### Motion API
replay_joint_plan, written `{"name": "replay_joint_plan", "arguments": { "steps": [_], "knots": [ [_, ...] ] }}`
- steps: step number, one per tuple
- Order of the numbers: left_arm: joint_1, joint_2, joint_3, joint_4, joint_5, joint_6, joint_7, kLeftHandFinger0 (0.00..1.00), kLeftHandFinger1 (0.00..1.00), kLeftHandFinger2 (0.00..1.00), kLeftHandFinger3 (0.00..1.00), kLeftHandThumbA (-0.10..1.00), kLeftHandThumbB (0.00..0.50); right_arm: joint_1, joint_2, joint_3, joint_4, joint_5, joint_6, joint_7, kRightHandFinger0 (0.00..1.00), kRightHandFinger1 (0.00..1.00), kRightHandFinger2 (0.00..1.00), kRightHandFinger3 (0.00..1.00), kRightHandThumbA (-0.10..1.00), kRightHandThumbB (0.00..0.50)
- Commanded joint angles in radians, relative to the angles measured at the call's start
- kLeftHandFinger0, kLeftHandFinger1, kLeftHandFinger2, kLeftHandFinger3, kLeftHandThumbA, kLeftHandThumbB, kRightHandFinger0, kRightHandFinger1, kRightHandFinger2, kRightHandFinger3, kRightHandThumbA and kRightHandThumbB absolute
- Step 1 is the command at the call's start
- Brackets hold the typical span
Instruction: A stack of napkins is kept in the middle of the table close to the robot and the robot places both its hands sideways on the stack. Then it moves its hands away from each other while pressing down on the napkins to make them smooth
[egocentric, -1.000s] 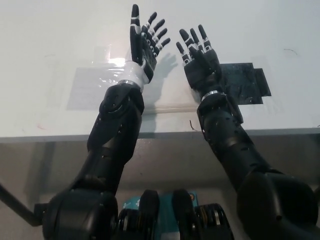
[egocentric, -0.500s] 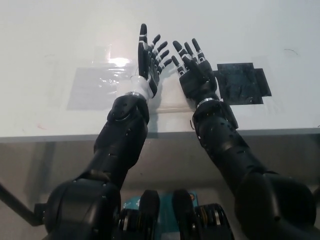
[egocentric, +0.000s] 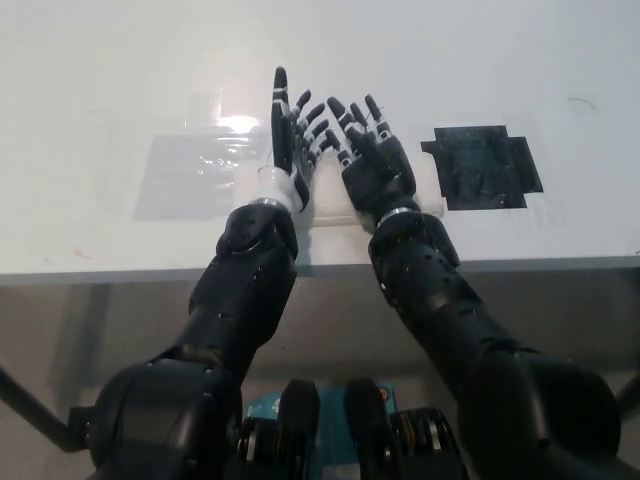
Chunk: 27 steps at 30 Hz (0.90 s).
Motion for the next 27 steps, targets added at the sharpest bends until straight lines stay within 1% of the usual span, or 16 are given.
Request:
{"name": "replay_joint_plan", "arguments": {
  "steps": [1, 3, 4, 9, 11, 15, 16, 17, 18, 19, 20, 21, 23, 25, 26, 27],
  "knots": [
    [0.003, 0.012, -0.008, 0.008, 0.016, -0.001, 0.024, 1.0, 1.0, 1.0, 1.0, 1.0, 0.363, 0.009, 0.007, 0.031, 0.01, -0.054, 0.013, -0.043, 1.0, 1.0, 1.0, 1.0, 1.0, 0.382],
    [0.013, 0.009, -0.006, 0.013, 0.014, -0.005, 0.016, 1.0, 1.0, 1.0, 1.0, 1.0, 0.396, 0.03, 0.006, 0.032, 0.014, -0.055, 0.022, -0.06, 1.0, 1.0, 1.0, 1.0, 1.0, 0.382],
    [0.015, 0.007, -0.008, 0.014, 0.016, -0.009, 0.018, 1.0, 1.0, 1.0, 1.0, 1.0, 0.397, 0.037, 0.003, 0.029, 0.015, -0.052, 0.025, -0.056, 1.0, 1.0, 1.0, 1.0, 1.0, 0.38],
    [0.021, 0.002, -0.016, 0.018, 0.026, -0.016, 0.029, 1.0, 1.0, 1.0, 1.0, 1.0, 0.385, 0.054, -0.006, 0.035, 0.015, -0.063, 0.023, -0.063, 1.0, 1.0, 1.0, 1.0, 1.0, 0.359],
    [0.027, 0.003, -0.021, 0.019, 0.03, -0.023, 0.025, 1.0, 1.0, 1.0, 1.0, 1.0, 0.372, 0.059, -0.009, 0.036, 0.016, -0.066, 0.026, -0.061, 1.0, 1.0, 1.0, 1.0, 1.0, 0.361],
    [0.04, 0.002, -0.024, 0.021, 0.033, -0.024, 0.027, 1.0, 1.0, 1.0, 1.0, 1.0, 0.36, 0.072, -0.027, 0.037, 0.017, -0.072, 0.028, -0.056, 1.0, 1.0, 1.0, 1.0, 1.0, 0.382],
    [0.045, 0.006, -0.028, 0.021, 0.036, -0.02, 0.02, 1.0, 1.0, 1.0, 1.0, 1.0, 0.356, 0.076, -0.037, 0.036, 0.018, -0.072, 0.031, -0.053, 1.0, 1.0, 1.0, 1.0, 1.0, 0.398],
    [0.045, 0.008, -0.028, 0.021, 0.035, -0.019, 0.018, 1.0, 1.0, 1.0, 1.0, 1.0, 0.353, 0.076, -0.041, 0.035, 0.018, -0.073, 0.033, -0.057, 1.0, 1.0, 1.0, 1.0, 1.0, 0.397],
    [0.049, 0.014, -0.027, 0.019, 0.032, -0.015, 0.01, 1.0, 1.0, 1.0, 1.0, 1.0, 0.353, 0.079, -0.053, 0.036, 0.017, -0.077, 0.034, -0.068, 1.0, 1.0, 1.0, 1.0, 1.0, 0.378],
    [0.049, 0.014, -0.027, 0.019, 0.031, -0.015, 0.009, 1.0, 1.0, 1.0, 1.0, 1.0, 0.353, 0.079, -0.054, 0.035, 0.017, -0.078, 0.034, -0.068, 1.0, 1.0, 1.0, 1.0, 1.0, 0.377],
    [0.05, 0.022, -0.021, 0.018, 0.024, -0.014, 0.002, 1.0, 1.0, 1.0, 1.0, 1.0, 0.355, 0.081, -0.066, 0.028, 0.016, -0.074, 0.032, -0.062, 1.0, 1.0, 1.0, 1.0, 1.0, 0.363],
    [0.05, 0.033, -0.022, 0.016, 0.025, -0.007, 0.003, 1.0, 1.0, 1.0, 1.0, 1.0, 0.359, 0.084, -0.088, 0.032, 0.015, -0.08, 0.036, -0.05, 1.0, 1.0, 1.0, 1.0, 1.0, 0.373],
    [0.051, 0.044, -0.028, 0.015, 0.032, -0.008, 0.004, 1.0, 1.0, 1.0, 1.0, 1.0, 0.363, 0.086, -0.107, 0.029, 0.014, -0.08, 0.038, -0.041, 1.0, 1.0, 1.0, 1.0, 1.0, 0.375],
    [0.051, 0.053, -0.023, 0.015, 0.025, -0.013, -0.002, 1.0, 1.0, 1.0, 1.0, 1.0, 0.363, 0.083, -0.119, 0.025, 0.014, -0.078, 0.037, -0.043, 1.0, 1.0, 1.0, 1.0, 1.0, 0.403],
    [0.052, 0.06, -0.015, 0.014, 0.016, -0.013, -0.007, 1.0, 1.0, 1.0, 1.0, 1.0, 0.363, 0.082, -0.136, 0.027, 0.014, -0.082, 0.037, -0.049, 1.0, 1.0, 1.0, 1.0, 1.0, 0.407],
    [0.054, 0.066, -0.014, 0.013, 0.015, -0.013, -0.007, 1.0, 1.0, 1.0, 1.0, 1.0, 0.367, 0.082, -0.149, 0.029, 0.013, -0.084, 0.036, -0.056, 1.0, 1.0, 1.0, 1.0, 1.0, 0.4]
  ]
}}
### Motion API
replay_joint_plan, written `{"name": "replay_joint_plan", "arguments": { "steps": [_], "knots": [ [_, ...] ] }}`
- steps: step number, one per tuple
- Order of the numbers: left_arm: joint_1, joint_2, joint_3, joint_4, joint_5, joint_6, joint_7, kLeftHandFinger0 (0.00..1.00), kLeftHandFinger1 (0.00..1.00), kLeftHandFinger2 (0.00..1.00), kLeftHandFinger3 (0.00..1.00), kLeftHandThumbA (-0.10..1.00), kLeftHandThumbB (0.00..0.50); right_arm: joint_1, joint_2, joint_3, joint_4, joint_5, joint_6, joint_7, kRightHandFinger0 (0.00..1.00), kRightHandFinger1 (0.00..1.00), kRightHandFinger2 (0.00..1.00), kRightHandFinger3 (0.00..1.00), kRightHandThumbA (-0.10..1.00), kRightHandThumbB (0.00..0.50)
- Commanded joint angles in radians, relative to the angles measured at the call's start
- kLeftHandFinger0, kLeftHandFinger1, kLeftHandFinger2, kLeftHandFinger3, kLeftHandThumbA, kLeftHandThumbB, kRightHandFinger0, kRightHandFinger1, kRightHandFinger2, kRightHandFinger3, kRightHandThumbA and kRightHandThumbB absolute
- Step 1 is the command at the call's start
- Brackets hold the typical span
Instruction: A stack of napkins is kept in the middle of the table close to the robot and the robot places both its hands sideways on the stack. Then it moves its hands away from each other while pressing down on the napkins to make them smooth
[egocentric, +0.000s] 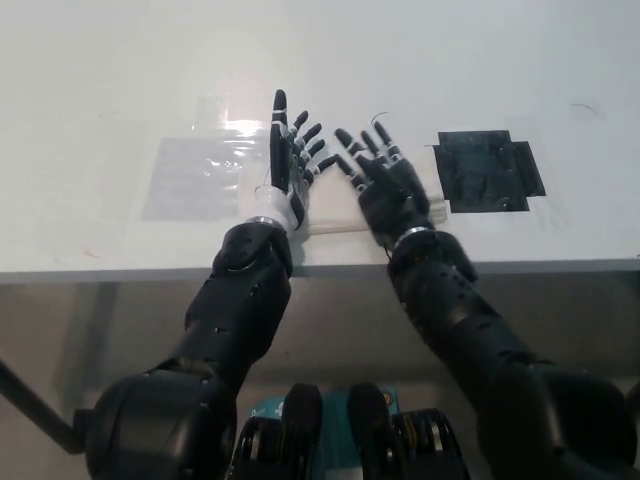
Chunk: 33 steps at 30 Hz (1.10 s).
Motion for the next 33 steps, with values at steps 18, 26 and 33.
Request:
{"name": "replay_joint_plan", "arguments": {
  "steps": [18, 26, 33],
  "knots": [
    [0.042, 0.143, 0.048, -0.029, -0.018, -0.059, -0.05, 1.0, 1.0, 1.0, 1.0, 1.0, 0.368, 0.042, -0.18, -0.068, 0.002, 0.013, 0.023, -0.013, 1.0, 1.0, 1.0, 1.0, 1.0, 0.344],
    [0.054, 0.214, 0.082, -0.045, -0.041, -0.073, -0.106, 1.0, 1.0, 1.0, 1.0, 1.0, 0.357, 0.054, -0.192, -0.068, -0.002, 0.003, 0.02, 0.016, 1.0, 1.0, 1.0, 1.0, 1.0, 0.325],
    [0.061, 0.278, 0.06, -0.099, -0.017, -0.077, -0.158, 1.0, 1.0, 1.0, 1.0, 1.0, 0.4, 0.058, -0.213, -0.064, -0.023, 0.001, -0.006, 0.062, 1.0, 1.0, 1.0, 1.0, 1.0, 0.344]
  ]
}}
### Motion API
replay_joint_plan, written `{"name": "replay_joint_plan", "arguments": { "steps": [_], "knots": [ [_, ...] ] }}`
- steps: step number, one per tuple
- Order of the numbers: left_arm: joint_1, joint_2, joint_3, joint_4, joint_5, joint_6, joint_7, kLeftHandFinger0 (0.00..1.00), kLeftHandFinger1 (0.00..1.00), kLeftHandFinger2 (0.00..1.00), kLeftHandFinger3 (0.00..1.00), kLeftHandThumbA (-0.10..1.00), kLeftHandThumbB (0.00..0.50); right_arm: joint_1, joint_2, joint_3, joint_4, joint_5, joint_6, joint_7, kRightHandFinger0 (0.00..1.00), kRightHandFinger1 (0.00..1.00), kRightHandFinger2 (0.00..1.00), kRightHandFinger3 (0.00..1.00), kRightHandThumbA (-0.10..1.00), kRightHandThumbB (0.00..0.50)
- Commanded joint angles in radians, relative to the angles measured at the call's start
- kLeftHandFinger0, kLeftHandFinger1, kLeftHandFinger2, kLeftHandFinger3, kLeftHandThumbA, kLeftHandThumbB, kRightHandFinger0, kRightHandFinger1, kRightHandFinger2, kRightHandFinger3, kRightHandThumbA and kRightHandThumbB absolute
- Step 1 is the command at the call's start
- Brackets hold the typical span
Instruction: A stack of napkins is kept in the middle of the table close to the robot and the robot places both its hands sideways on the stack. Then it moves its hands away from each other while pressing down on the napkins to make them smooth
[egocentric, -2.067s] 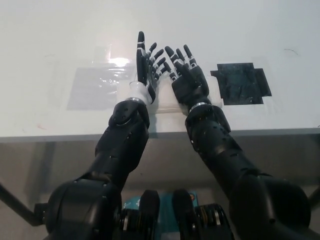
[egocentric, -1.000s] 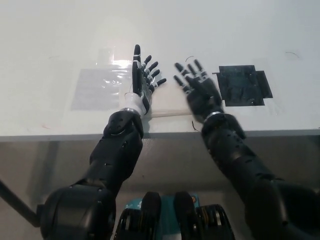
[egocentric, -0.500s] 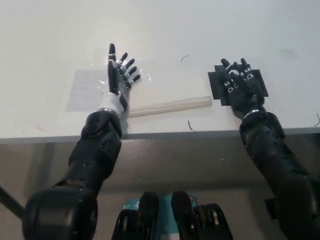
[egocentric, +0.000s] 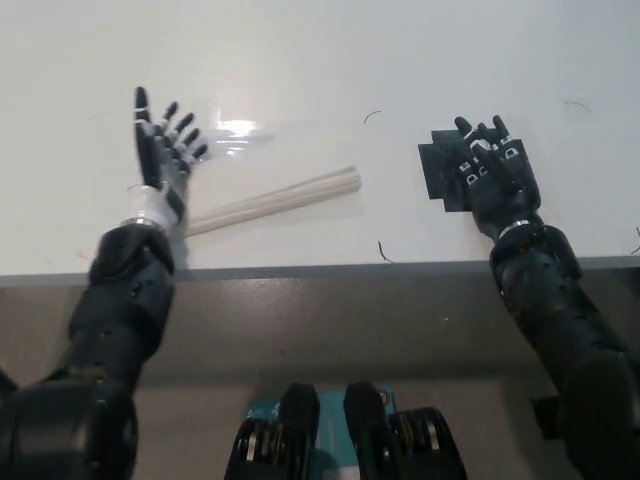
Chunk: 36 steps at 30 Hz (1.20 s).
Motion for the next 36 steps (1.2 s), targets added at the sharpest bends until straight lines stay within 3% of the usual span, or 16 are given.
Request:
{"name": "replay_joint_plan", "arguments": {
  "steps": [1, 2, 4, 5, 7, 10, 18, 21, 23, 24, 29, 34, 36],
  "knots": [
    [-0.017, 0.051, -0.019, -0.066, 0.013, -0.027, -0.049, 1.0, 1.0, 1.0, 1.0, 1.0, 0.398, 0.014, -0.035, -0.003, -0.021, -0.001, -0.019, 0.046, 1.0, 1.0, 1.0, 1.0, 1.0, 0.392],
    [-0.014, 0.052, -0.023, -0.091, 0.016, -0.028, -0.049, 1.0, 1.0, 1.0, 1.0, 1.0, 0.395, 0.012, -0.035, -0.01, -0.029, 0.008, -0.022, 0.061, 1.0, 1.0, 1.0, 1.0, 1.0, 0.352],
    [-0.002, 0.055, -0.039, -0.162, 0.025, -0.009, -0.059, 1.0, 1.0, 1.0, 1.0, 1.0, 0.377, 0.006, -0.035, -0.01, -0.042, 0.011, -0.026, 0.092, 1.0, 1.0, 1.0, 1.0, 1.0, 0.351],
    [0.012, 0.058, -0.045, -0.21, 0.022, 0.017, -0.072, 1.0, 1.0, 1.0, 1.0, 1.0, 0.421, 0.003, -0.032, -0.012, -0.051, 0.015, -0.028, 0.103, 1.0, 1.0, 1.0, 1.0, 1.0, 0.348],
    [0.056, 0.054, -0.068, -0.33, 0.028, 0.046, -0.084, 1.0, 1.0, 1.0, 1.0, 1.0, 0.401, 0.011, -0.028, -0.005, -0.087, 0.013, -0.037, 0.13, 1.0, 1.0, 1.0, 1.0, 1.0, 0.338],
    [0.134, 0.043, -0.117, -0.608, 0.043, 0.167, -0.074, 1.0, 1.0, 1.0, 1.0, 1.0, 0.382, 0.053, -0.011, 0.031, -0.24, -0.006, -0.046, 0.166, 1.0, 1.0, 1.0, 1.0, 1.0, 0.302],
    [0.33, 0.074, -0.178, -1.181, 0.041, 0.287, -0.09, 1.0, 1.0, 1.0, 1.0, 1.0, 0.329, 0.332, 0.063, 0.172, -1.052, -0.04, 0.163, 0.063, 1.0, 1.0, 1.0, 1.0, 1.0, 0.226],
    [0.456, 0.072, -0.186, -1.388, 0.0, 0.32, -0.092, 1.0, 1.0, 1.0, 1.0, 1.0, 0.364, 0.486, 0.063, 0.222, -1.367, -0.034, 0.252, 0.03, 1.0, 1.0, 1.0, 1.0, 1.0, 0.225],
    [0.512, 0.081, -0.18, -1.476, -0.015, 0.311, -0.093, 1.0, 1.0, 1.0, 1.0, 1.0, 0.351, 0.537, 0.049, 0.252, -1.492, -0.049, 0.259, 0.038, 1.0, 1.0, 1.0, 1.0, 1.0, 0.258],
    [0.57, 0.086, -0.176, -1.539, -0.013, 0.306, -0.091, 1.0, 1.0, 1.0, 1.0, 1.0, 0.34, 0.582, 0.053, 0.269, -1.567, -0.074, 0.259, 0.034, 1.0, 1.0, 1.0, 1.0, 1.0, 0.25],
    [0.737, 0.079, -0.172, -1.708, -0.002, 0.255, -0.087, 1.0, 1.0, 1.0, 1.0, 1.0, 0.377, 0.713, 0.056, 0.32, -1.8, -0.125, 0.235, 0.054, 1.0, 1.0, 1.0, 1.0, 1.0, 0.255],
    [0.945, 0.051, -0.201, -1.839, 0.051, 0.134, -0.11, 1.0, 1.0, 1.0, 1.0, 1.0, 0.366, 0.879, 0.058, 0.373, -1.964, -0.219, 0.159, 0.115, 1.0, 1.0, 1.0, 1.0, 1.0, 0.305],
    [0.986, 0.041, -0.21, -1.852, 0.067, 0.092, -0.116, 1.0, 1.0, 1.0, 1.0, 1.0, 0.366, 0.909, 0.072, 0.387, -1.989, -0.25, 0.121, 0.126, 1.0, 1.0, 1.0, 1.0, 1.0, 0.284]
  ]
}}
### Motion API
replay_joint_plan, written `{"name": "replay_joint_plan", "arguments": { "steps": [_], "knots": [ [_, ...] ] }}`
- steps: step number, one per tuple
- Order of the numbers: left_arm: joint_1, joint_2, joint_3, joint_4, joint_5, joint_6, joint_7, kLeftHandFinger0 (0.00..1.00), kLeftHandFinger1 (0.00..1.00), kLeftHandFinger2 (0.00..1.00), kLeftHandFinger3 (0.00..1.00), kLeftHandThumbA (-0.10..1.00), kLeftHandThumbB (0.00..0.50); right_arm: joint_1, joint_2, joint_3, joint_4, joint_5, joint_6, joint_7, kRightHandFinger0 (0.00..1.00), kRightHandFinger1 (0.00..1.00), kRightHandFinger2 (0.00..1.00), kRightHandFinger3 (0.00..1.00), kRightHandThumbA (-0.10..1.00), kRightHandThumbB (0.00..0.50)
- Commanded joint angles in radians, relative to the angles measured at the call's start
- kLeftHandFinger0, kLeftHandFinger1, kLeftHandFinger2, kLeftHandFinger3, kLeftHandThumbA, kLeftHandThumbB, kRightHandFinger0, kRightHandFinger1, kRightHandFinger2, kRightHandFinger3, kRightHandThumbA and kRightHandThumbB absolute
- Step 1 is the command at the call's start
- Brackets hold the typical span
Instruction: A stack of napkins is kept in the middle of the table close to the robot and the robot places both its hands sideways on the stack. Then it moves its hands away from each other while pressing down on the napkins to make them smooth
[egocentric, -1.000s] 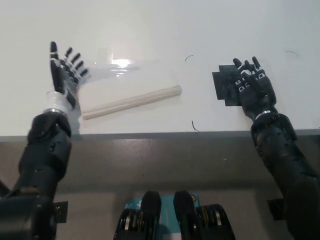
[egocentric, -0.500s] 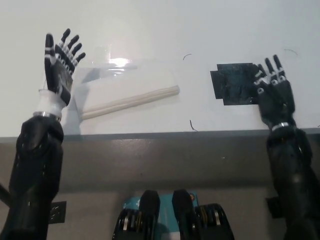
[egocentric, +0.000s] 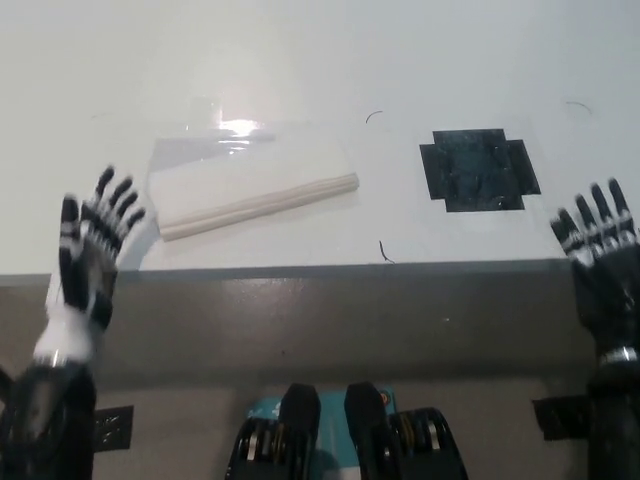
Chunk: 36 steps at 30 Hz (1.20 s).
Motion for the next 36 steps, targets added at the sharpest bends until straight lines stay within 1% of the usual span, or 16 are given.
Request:
{"name": "replay_joint_plan", "arguments": {
  "steps": [1, 4, 5, 7, 8, 10, 12, 13, 14, 16, 17, 20, 26, 31, 33, 36],
  "knots": [
    [0.296, 0.019, -0.092, -0.748, 0.058, -0.085, -0.087, 1.0, 1.0, 1.0, 1.0, 1.0, 0.36, 0.237, 0.014, 0.246, -0.954, -0.231, 0.016, 0.081, 1.0, 1.0, 1.0, 1.0, 1.0, 0.267],
    [0.409, 0.007, -0.107, -0.762, 0.131, -0.197, -0.104, 1.0, 1.0, 1.0, 1.0, 1.0, 0.317, 0.316, 0.024, 0.278, -0.983, -0.272, -0.06, 0.116, 1.0, 1.0, 1.0, 1.0, 1.0, 0.292],
    [0.449, -0.002, -0.118, -0.768, 0.137, -0.224, -0.107, 1.0, 1.0, 1.0, 1.0, 1.0, 0.289, 0.343, 0.016, 0.294, -0.99, -0.269, -0.079, 0.138, 1.0, 1.0, 1.0, 1.0, 1.0, 0.275],
    [0.487, 0.002, -0.134, -0.769, 0.138, -0.242, -0.115, 1.0, 1.0, 1.0, 1.0, 1.0, 0.258, 0.374, 0.012, 0.319, -1.0, -0.24, -0.067, 0.143, 1.0, 1.0, 1.0, 1.0, 1.0, 0.291],
    [0.506, 0.006, -0.141, -0.771, 0.137, -0.247, -0.119, 1.0, 1.0, 1.0, 1.0, 1.0, 0.268, 0.393, 0.014, 0.332, -1.01, -0.236, -0.056, 0.139, 1.0, 1.0, 1.0, 1.0, 1.0, 0.288],
    [0.542, 0.002, -0.158, -0.741, 0.142, -0.288, -0.125, 1.0, 1.0, 1.0, 1.0, 1.0, 0.245, 0.445, 0.048, 0.349, -0.988, -0.315, -0.113, 0.132, 1.0, 1.0, 1.0, 1.0, 1.0, 0.288],
    [0.593, 0.004, -0.186, -0.716, 0.154, -0.253, -0.125, 1.0, 1.0, 1.0, 1.0, 1.0, 0.306, 0.48, 0.05, 0.37, -0.925, -0.325, -0.161, 0.141, 1.0, 1.0, 1.0, 1.0, 1.0, 0.247],
    [0.6, 0.006, -0.191, -0.699, 0.164, -0.241, -0.122, 1.0, 1.0, 1.0, 1.0, 1.0, 0.324, 0.488, 0.05, 0.38, -0.905, -0.32, -0.16, 0.137, 1.0, 1.0, 1.0, 1.0, 1.0, 0.249],
    [0.602, 0.006, -0.193, -0.677, 0.173, -0.248, -0.118, 1.0, 1.0, 1.0, 1.0, 1.0, 0.302, 0.501, 0.056, 0.388, -0.903, -0.332, -0.136, 0.12, 1.0, 1.0, 1.0, 1.0, 1.0, 0.284],
    [0.607, 0.002, -0.199, -0.626, 0.186, -0.26, -0.106, 1.0, 1.0, 1.0, 1.0, 1.0, 0.315, 0.528, 0.072, 0.403, -0.877, -0.361, -0.12, 0.082, 1.0, 1.0, 1.0, 1.0, 1.0, 0.279],
    [0.615, 0.003, -0.206, -0.606, 0.186, -0.252, -0.103, 1.0, 1.0, 1.0, 1.0, 1.0, 0.324, 0.538, 0.072, 0.409, -0.837, -0.367, -0.154, 0.08, 1.0, 1.0, 1.0, 1.0, 1.0, 0.243],
    [0.613, 0.001, -0.212, -0.535, 0.22, -0.265, -0.081, 1.0, 1.0, 1.0, 1.0, 1.0, 0.322, 0.566, 0.062, 0.425, -0.767, -0.386, -0.143, 0.041, 1.0, 1.0, 1.0, 1.0, 1.0, 0.247],
    [0.581, -0.006, -0.215, -0.388, 0.203, -0.292, -0.063, 1.0, 1.0, 1.0, 1.0, 1.0, 0.252, 0.543, 0.058, 0.426, -0.57, -0.438, -0.263, 0.0, 1.0, 1.0, 1.0, 1.0, 1.0, 0.195],
    [0.566, -0.002, -0.207, -0.311, 0.213, -0.281, -0.055, 1.0, 1.0, 1.0, 1.0, 1.0, 0.256, 0.542, 0.049, 0.406, -0.464, -0.503, -0.277, -0.048, 1.0, 1.0, 1.0, 1.0, 1.0, 0.214],
    [0.553, -0.004, -0.203, -0.283, 0.209, -0.279, -0.052, 1.0, 1.0, 1.0, 1.0, 1.0, 0.256, 0.529, 0.038, 0.401, -0.412, -0.505, -0.309, -0.051, 1.0, 1.0, 1.0, 1.0, 1.0, 0.181],
    [0.536, -0.007, -0.197, -0.28, 0.225, -0.254, -0.042, 1.0, 1.0, 1.0, 1.0, 1.0, 0.314, 0.515, 0.04, 0.396, -0.394, -0.507, -0.292, -0.07, 1.0, 1.0, 1.0, 1.0, 1.0, 0.244]
  ]
}}
